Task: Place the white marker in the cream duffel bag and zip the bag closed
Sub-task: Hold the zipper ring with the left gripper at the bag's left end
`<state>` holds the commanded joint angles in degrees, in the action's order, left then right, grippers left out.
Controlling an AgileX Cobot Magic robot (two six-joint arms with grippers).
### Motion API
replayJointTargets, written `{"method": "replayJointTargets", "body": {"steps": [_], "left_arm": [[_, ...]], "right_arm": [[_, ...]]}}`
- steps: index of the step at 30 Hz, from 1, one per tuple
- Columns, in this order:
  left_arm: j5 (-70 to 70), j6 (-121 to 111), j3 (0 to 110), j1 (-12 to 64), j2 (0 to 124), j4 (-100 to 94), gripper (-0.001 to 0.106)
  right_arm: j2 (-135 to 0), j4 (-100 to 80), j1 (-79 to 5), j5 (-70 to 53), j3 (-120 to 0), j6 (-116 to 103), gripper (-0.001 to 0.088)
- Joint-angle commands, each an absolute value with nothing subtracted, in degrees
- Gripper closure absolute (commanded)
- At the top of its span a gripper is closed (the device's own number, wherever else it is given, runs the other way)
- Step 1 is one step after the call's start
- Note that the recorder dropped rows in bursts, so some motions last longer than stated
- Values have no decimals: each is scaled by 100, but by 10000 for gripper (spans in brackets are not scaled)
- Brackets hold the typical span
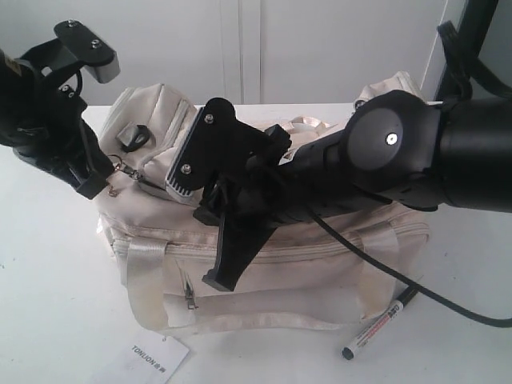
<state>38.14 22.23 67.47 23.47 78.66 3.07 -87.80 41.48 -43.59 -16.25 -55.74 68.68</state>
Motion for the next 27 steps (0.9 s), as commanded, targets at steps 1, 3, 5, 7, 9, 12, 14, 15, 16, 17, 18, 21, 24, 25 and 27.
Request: {"method": "replayJointTargets", "body": {"steps": [1,3,5,7,9,12,14,15,16,17,18,21,24,25,27], "left_arm": [[3756,2223,6747,2347,7866,307,1053],[3638,2223,6747,2347,7866,307,1053],[3508,2223,6747,2347,7866,307,1053],[3363,2223,6747,2347,7866,307,1053],[3207,2223,6747,2347,7866,294,1053],[3008,2251,6747,2347,7866,294,1053],[2920,2251,6747,2347,7866,283,1053],[2866,2251,6747,2347,7879,274,1053],[2830,2251,6747,2347,7880,261,1053],[2788,2251,6747,2347,7893,249,1053],[2747,2251,6747,2347,7922,249,1053],[2646,2251,6747,2347,8006,249,1053],[2469,2267,6747,2347,8088,249,1053],[2380,2267,6747,2347,8132,249,1053],[2235,2267,6747,2347,8172,249,1053]], "right_arm": [[-8780,4148,-4359,-1625,-5574,6868,868],[-8780,4148,-4359,-1625,-5574,6868,868],[-8780,4148,-4359,-1625,-5574,6868,868],[-8780,4148,-4359,-1625,-5574,6868,868],[-8780,4148,-4359,-1625,-5574,6868,868],[-8780,4148,-4359,-1625,-5574,6868,868],[-8780,4148,-4359,-1625,-5574,6868,868],[-8780,4148,-4359,-1625,-5574,6868,868],[-8780,4148,-4359,-1625,-5574,6868,868],[-8780,4148,-4359,-1625,-5574,6868,868],[-8782,4148,-4359,-1636,-5574,6868,868],[-8782,4148,-4359,-1636,-5574,6868,868],[-8782,4148,-4359,-1636,-5574,6868,868],[-8782,4148,-4359,-1636,-5574,6868,868],[-8782,4148,-4359,-1648,-5574,6868,868]]}}
